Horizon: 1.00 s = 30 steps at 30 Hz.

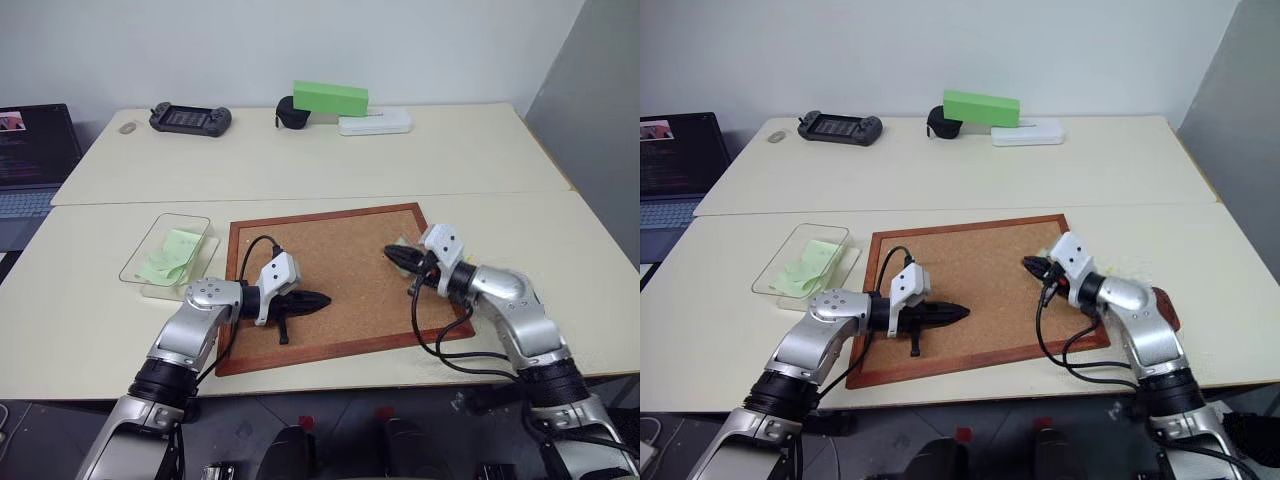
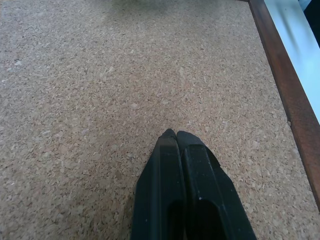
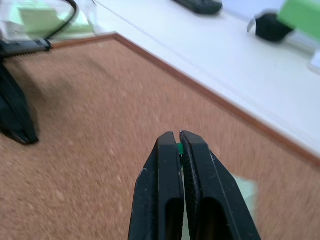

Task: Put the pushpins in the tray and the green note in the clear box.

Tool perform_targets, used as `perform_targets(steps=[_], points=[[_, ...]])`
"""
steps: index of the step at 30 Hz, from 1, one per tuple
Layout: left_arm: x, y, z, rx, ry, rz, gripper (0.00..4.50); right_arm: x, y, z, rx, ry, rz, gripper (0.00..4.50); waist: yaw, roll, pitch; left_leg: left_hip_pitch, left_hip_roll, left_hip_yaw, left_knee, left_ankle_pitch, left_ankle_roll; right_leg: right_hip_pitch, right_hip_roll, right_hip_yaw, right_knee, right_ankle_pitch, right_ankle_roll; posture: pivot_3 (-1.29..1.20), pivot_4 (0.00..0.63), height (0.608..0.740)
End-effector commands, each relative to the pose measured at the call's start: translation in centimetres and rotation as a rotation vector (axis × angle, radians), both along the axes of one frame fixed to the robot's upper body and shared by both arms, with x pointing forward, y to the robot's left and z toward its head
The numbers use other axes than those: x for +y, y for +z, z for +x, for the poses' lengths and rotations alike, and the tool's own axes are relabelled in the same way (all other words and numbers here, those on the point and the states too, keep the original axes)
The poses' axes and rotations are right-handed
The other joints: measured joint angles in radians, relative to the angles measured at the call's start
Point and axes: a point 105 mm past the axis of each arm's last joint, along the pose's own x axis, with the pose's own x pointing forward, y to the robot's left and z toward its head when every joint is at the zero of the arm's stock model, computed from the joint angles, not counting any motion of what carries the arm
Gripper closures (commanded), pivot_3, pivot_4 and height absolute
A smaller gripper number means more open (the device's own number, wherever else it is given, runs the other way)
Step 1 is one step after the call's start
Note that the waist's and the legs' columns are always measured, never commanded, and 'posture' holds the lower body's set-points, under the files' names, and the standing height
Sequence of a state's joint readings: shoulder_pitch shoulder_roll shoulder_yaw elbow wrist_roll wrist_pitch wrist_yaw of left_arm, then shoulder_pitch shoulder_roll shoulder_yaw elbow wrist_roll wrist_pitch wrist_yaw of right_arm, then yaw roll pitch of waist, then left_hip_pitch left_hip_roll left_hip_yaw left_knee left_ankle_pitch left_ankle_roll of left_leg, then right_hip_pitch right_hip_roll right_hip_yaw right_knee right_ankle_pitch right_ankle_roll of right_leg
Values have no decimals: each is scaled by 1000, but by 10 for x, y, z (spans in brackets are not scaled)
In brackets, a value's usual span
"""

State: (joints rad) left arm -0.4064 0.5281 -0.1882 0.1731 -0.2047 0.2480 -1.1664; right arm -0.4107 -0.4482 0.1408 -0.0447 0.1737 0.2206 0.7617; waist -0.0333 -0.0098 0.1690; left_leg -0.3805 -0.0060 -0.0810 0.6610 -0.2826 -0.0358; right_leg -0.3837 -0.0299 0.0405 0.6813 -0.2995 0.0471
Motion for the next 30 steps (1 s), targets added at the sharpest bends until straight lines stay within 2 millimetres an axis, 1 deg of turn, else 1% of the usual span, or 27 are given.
perform_targets(steps=[1, 5, 8, 9, 11, 15, 16, 20, 23, 24, 26, 27, 29, 30], points=[[2, -11, -4, 46, 4, 24, 4500, 2, 11, -4, -70, 21, -32, 4452, 0, 0, 0, 0, 0, 0, 0, 0, 0, 0, 0, 0, 0, 0, 0, 0, 150, 740], [-2, 6, 8, 71, 74, -71, 4500, 0, 13, -6, -102, 40, -78, 4452, 1, 0, 0, 0, -1, 0, 0, 0, 0, 0, 0, 0, 0, 0, 0, 0, 150, 740], [-8, 40, 16, 230, 147, -280, 4500, -1, 16, -10, -108, 54, -81, 4452, 3, -1, 1, -1, -1, 0, 1, 0, 0, 0, 0, 0, 0, 0, 0, 0, 150, 740], [-10, 50, 15, 277, 146, -332, 4105, -1, 18, -12, -106, 59, -76, 4500, 3, -2, 1, -2, -1, -1, 1, 0, 0, 0, 0, -1, 0, 0, 0, 0, 150, 740], [-11, 63, 13, 311, 139, -375, 3783, -2, 23, -14, -94, 55, -45, 4500, 1, -4, 3, -3, 0, -2, 1, 0, 0, -1, 0, -1, 1, 0, 0, 0, 150, 740], [-13, 80, 12, 337, 149, -426, 3028, -5, 36, -13, -64, 17, 31, 4500, -2, -4, 3, -2, 0, -1, 1, 0, 0, -1, 0, 0, 0, 0, 0, 0, 150, 740], [-14, 82, 10, 337, 145, -428, 2771, -5, 39, -13, -62, 10, 42, 4500, -2, -4, 3, -2, 0, -1, 1, 0, 0, -1, 0, 0, 0, 0, 0, 0, 150, 740], [-19, 85, 4, 393, 141, -465, 1974, -6, 46, -14, -60, 1, 58, 4500, 1, -4, 3, -3, 0, -1, 1, 0, 0, -2, -1, 0, 0, 0, 0, 0, 150, 740], [-21, 85, 7, 522, 186, -537, 1422, -3, 50, -19, -66, 24, 58, 4500, 2, -4, 3, -2, -1, -1, 1, 0, 0, -1, -1, 0, 0, 0, 0, 0, 150, 740], [-22, 83, 7, 564, 202, -553, 1249, -1, 51, -23, -70, 47, 55, 4500, 2, -4, 3, -2, -1, -1, 1, 0, 0, -1, -2, 0, 0, 0, 0, 0, 150, 740], [-27, 77, 8, 514, 224, -519, 1249, 0, 52, -28, -67, 74, 37, 4500, 2, -4, 3, -2, -1, -1, 1, 0, 0, -1, -2, 0, 0, 0, 0, 0, 150, 740], [-28, 76, 13, 330, 239, -442, 1249, -5, 56, -23, -27, 31, 92, 4500, 2, -5, 3, -3, -1, -1, 1, 0, 0, -1, -2, 0, 0, 0, 0, 0, 150, 740], [-33, 78, 14, 74, 207, -342, 1249, -12, 62, -16, 29, -32, 170, 4500, -1, -5, 3, -2, -1, -1, 1, 0, 0, -1, -2, 0, 0, 0, 0, 0, 150, 740], [-35, 80, 11, -50, 160, -299, 1249, -14, 64, -15, 46, -48, 193, 4500, 0, -4, 3, -2, -1, 0, 0, 1, -2, -1, -3, 1, -1, 0, 0, 0, 150, 740]])
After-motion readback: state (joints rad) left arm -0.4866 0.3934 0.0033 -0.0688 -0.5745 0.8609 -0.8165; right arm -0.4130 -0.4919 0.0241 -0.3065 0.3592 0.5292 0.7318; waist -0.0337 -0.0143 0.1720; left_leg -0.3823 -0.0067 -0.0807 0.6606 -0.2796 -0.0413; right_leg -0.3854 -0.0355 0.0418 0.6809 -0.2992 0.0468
